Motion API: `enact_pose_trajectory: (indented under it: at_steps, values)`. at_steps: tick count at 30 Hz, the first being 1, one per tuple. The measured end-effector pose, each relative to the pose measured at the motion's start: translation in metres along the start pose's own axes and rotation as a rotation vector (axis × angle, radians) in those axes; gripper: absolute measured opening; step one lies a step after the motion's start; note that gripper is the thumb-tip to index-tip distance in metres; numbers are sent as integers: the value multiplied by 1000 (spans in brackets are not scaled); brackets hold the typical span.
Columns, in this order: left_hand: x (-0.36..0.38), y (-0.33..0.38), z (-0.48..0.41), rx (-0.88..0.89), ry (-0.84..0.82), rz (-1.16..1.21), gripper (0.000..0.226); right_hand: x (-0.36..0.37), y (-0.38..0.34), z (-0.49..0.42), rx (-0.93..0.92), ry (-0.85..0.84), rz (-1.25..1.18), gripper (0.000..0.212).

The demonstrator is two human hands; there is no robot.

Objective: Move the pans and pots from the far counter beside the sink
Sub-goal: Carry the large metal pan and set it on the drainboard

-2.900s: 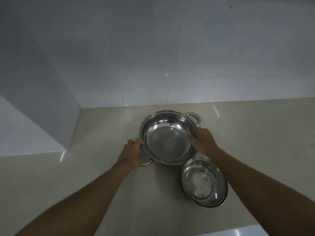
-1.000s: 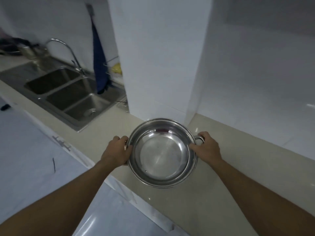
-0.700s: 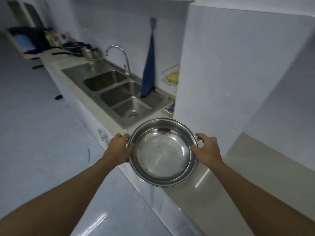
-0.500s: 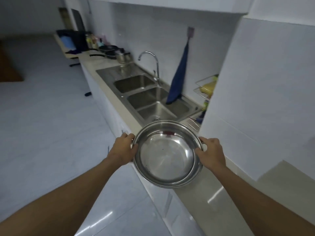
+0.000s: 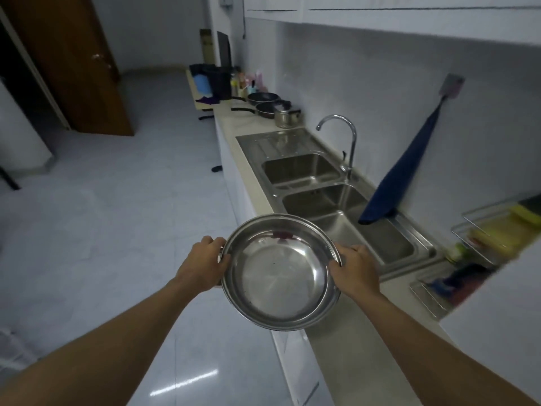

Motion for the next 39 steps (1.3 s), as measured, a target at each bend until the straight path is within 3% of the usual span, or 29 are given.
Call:
enact_pose_trajectory:
  at_steps: [12,26,39]
  values:
    - [-35,-62,-151,-118,65,47,33,85,-76,-186,-118,-89,-13,33]
    - [-100,-117,-377,-12,35,39,35,172,-159,-354,-55,-12,11,29]
    - [-103,-109,-583,52,7,5,37,233,-165,-526,0,48,-41,24]
Point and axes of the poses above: each hand's wrist, its own z-axis away from the middle knuckle, its own x-axis out of the palm, y = z × x, the point moved 9 cm from there along -z, towards the middle knuckle, and after that the axes turned 10 degrees about -x, right-handed, at the moved point
